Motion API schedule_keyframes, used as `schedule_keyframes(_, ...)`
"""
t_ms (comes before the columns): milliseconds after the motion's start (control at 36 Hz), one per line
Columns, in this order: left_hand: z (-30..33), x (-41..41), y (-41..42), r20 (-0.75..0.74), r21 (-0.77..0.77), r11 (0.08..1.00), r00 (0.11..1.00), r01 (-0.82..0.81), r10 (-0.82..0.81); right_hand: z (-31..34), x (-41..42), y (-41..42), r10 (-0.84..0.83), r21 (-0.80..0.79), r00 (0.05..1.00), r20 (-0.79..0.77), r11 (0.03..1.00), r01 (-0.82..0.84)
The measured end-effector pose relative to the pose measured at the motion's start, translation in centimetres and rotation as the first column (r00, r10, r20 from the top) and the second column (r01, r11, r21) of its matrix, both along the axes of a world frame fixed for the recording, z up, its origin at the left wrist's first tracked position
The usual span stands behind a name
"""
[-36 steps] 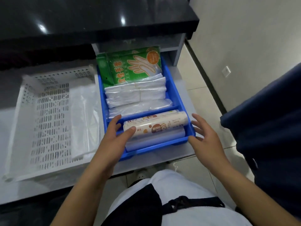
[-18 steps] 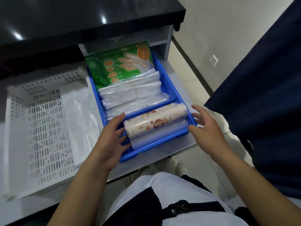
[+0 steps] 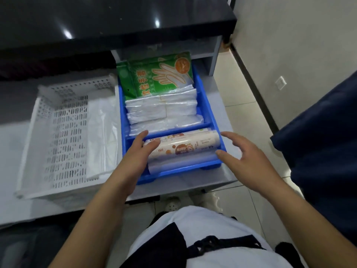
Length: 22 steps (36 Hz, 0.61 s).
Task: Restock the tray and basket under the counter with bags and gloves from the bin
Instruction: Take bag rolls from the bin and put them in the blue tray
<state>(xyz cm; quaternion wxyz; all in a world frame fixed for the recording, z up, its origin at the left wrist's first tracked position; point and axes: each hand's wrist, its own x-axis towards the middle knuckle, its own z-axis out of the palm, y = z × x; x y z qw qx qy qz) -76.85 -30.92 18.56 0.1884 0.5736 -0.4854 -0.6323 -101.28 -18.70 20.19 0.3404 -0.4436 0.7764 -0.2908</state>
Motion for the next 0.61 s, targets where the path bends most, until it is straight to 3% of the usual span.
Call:
schedule_keyframes(83,1.2,-0.1,1.4,0.148,-0.215,0.976,0.989,0.021,0.011,2.1,1.1,-0.4,0.156,-0.113,0.983,-0.095,0.98,-0.166)
schedule_keyframes(167,2.2,-0.2,3.7,0.288,-0.485,0.871,0.954,0.072,0.081,3.1,3.0,-0.4,0.3,-0.149,0.945,-0.129,0.937,-0.317)
schedule_keyframes(250,2.3,0.1,7.6,0.409,-0.6,0.794,0.89,0.098,0.199,2.3,5.4,0.5,0.465,-0.202,0.875,-0.136,0.851,-0.484)
schedule_keyframes(333,1.4,1.5,12.4,0.585,-0.572,0.809,0.758,0.134,0.288,0.5,7.7,1.8,0.599,-0.249,0.799,-0.063,0.765,-0.594)
schedule_keyframes(417,0.1,4.0,17.6,0.712,-0.419,0.906,0.641,0.059,0.287,-0.7,9.9,3.0,0.691,-0.226,0.722,0.037,0.709,-0.668)
schedule_keyframes(528,-0.9,7.9,23.8,0.776,-0.311,0.945,0.546,-0.101,0.314,-1.7,13.0,4.0,0.801,-0.187,0.597,0.057,0.595,-0.781)
schedule_keyframes(611,-1.4,10.1,26.9,0.768,-0.288,0.933,0.53,-0.213,0.359,-2.1,15.6,4.8,0.869,-0.135,0.495,0.018,0.492,-0.86)
